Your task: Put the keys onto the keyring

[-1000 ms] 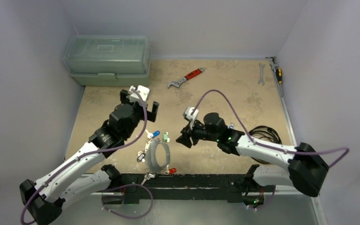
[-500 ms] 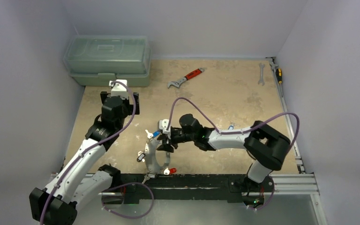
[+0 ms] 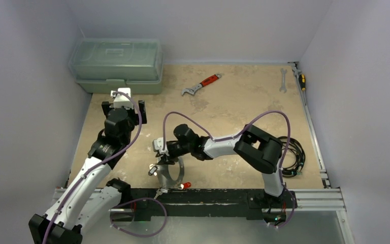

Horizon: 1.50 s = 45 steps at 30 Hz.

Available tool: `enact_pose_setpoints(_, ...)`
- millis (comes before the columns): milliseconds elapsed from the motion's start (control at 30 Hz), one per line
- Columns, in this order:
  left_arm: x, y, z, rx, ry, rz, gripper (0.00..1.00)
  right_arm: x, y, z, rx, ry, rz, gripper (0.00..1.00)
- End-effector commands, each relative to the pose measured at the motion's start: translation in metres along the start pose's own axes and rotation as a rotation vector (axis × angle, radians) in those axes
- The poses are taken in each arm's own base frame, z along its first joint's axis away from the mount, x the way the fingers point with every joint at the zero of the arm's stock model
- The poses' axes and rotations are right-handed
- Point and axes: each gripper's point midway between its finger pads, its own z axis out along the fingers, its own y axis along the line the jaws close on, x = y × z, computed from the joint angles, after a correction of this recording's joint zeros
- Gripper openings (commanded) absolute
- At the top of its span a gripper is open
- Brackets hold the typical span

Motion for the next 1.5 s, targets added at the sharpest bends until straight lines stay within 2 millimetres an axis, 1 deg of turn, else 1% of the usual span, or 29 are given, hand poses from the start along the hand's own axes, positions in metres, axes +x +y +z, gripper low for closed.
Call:
enact_pose_setpoints(0, -0.008, 0.004, -0.002, -0.012, -0.042, -0.017, 0.96, -0.001, -0.007, 0.013, -0.019, 0.012, -0.073, 0.39)
enact_pose_setpoints(233, -0.009, 0.003, -0.003, 0.001, -0.045, -0.017, 0.96, 0.025, -0.01, 0.023, -0.038, 0.09, -0.079, 0.37)
enact_pose_setpoints(333, -0.009, 0.002, -0.003, 0.006, -0.046, -0.016, 0.96, 0.031, -0.008, 0.023, -0.046, 0.108, -0.078, 0.36)
enact_pose_setpoints(367, -0.01, 0.001, -0.003, 0.01, -0.048, -0.017, 0.96, 0.033, -0.008, 0.024, -0.048, 0.111, -0.078, 0.34)
enact_pose_setpoints(433, -0.009, 0.0, -0.002, 0.013, -0.046, -0.015, 0.95, 0.034, -0.008, 0.024, -0.048, 0.116, -0.078, 0.23)
enact_pose_setpoints(567, -0.01, 0.0, -0.003, 0.014, -0.047, -0.015, 0.95, 0.036, -0.006, 0.025, -0.064, 0.118, -0.069, 0.09)
enact_pose_setpoints(700, -0.009, 0.001, -0.003, 0.013, -0.047, -0.011, 0.95, 0.033, -0.005, 0.024, -0.071, 0.115, -0.069, 0.0)
enact_pose_setpoints(767, -0.01, 0.001, -0.003, 0.014, -0.049, -0.012, 0.95, 0.027, -0.006, 0.022, -0.064, 0.107, -0.077, 0.0)
enact_pose_setpoints(867, -0.011, 0.001, -0.004, 0.015, -0.056, -0.014, 0.95, 0.011, -0.007, 0.014, -0.042, 0.074, -0.089, 0.0)
enact_pose_setpoints(933, -0.012, 0.0, -0.005, 0.025, -0.062, -0.016, 0.95, 0.0, -0.01, 0.007, -0.002, 0.041, -0.096, 0.0)
enact_pose_setpoints(1067, -0.014, -0.005, -0.006, 0.053, -0.07, -0.015, 0.95, -0.011, -0.018, -0.009, 0.106, 0.005, -0.089, 0.0)
enact_pose_setpoints(1133, -0.013, -0.008, -0.006, 0.072, -0.073, -0.015, 0.95, -0.009, -0.024, -0.016, 0.161, 0.009, -0.07, 0.0)
enact_pose_setpoints(1300, -0.009, -0.012, -0.003, 0.087, -0.054, -0.004, 0.95, 0.016, -0.032, -0.035, 0.25, 0.041, -0.008, 0.0)
enact_pose_setpoints(1400, -0.007, -0.014, -0.001, 0.093, -0.046, 0.002, 0.95, 0.029, -0.035, -0.038, 0.283, 0.082, 0.025, 0.0)
enact_pose_setpoints(1467, -0.005, -0.015, 0.0, 0.096, -0.04, 0.006, 0.94, 0.038, -0.038, -0.039, 0.311, 0.113, 0.044, 0.03)
